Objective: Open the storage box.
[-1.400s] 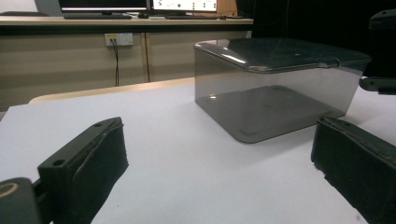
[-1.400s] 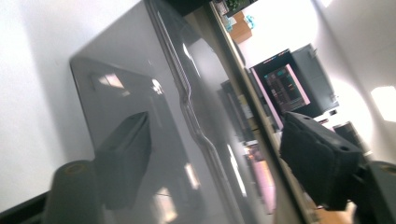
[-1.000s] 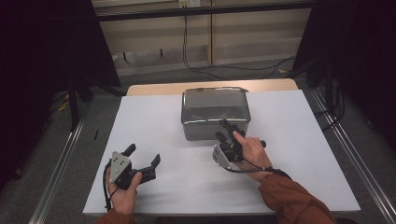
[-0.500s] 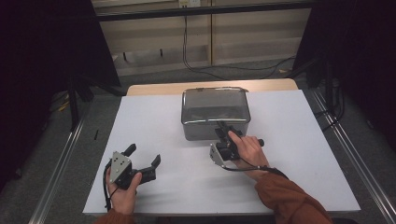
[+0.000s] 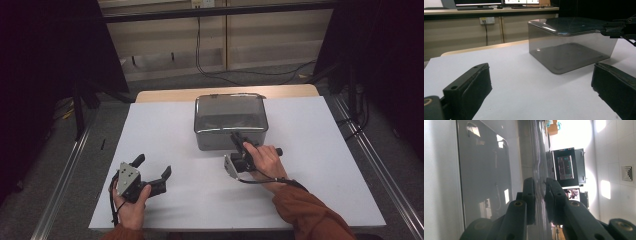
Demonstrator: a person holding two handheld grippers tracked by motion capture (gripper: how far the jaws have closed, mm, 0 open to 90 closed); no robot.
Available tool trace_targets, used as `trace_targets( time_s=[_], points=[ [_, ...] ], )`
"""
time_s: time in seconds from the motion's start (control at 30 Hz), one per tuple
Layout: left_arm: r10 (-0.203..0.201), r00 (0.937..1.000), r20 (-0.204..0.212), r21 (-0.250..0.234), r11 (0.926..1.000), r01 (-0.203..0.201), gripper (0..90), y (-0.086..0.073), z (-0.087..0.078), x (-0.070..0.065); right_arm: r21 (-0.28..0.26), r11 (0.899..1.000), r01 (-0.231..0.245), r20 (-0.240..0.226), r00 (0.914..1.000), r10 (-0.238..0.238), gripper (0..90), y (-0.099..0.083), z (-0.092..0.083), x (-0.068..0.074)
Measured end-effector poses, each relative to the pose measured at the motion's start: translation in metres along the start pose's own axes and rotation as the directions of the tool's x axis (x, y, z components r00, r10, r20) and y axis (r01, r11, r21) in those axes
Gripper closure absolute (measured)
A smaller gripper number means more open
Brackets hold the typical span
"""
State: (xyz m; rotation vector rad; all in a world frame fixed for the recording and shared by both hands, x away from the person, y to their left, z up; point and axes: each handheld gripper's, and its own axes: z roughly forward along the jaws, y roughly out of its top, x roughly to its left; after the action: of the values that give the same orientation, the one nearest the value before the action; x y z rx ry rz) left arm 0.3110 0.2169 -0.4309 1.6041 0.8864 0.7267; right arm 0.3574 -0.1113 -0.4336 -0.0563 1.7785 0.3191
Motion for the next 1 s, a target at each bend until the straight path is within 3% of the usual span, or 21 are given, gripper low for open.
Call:
trace_targets(
  time_s=[0.7,1.0],
  points=[
    [0.001,0.9994,0.034,0.016,0.9999,-0.002,5.3,0.0002,0.0041,-0.0007,-0.016,1.0,-0.004,0.0,1.0,0.004,79.5,-0.0008,0.0003,-0.0026],
    [-0.028,0.9987,0.043,0.021,0.9994,0.027,5.9,0.0012,0.0069,0.0001,-0.012,1.0,-0.015,-0.001,0.9999,0.015,79.7,-0.0011,-0.0008,-0.0047]
  ],
)
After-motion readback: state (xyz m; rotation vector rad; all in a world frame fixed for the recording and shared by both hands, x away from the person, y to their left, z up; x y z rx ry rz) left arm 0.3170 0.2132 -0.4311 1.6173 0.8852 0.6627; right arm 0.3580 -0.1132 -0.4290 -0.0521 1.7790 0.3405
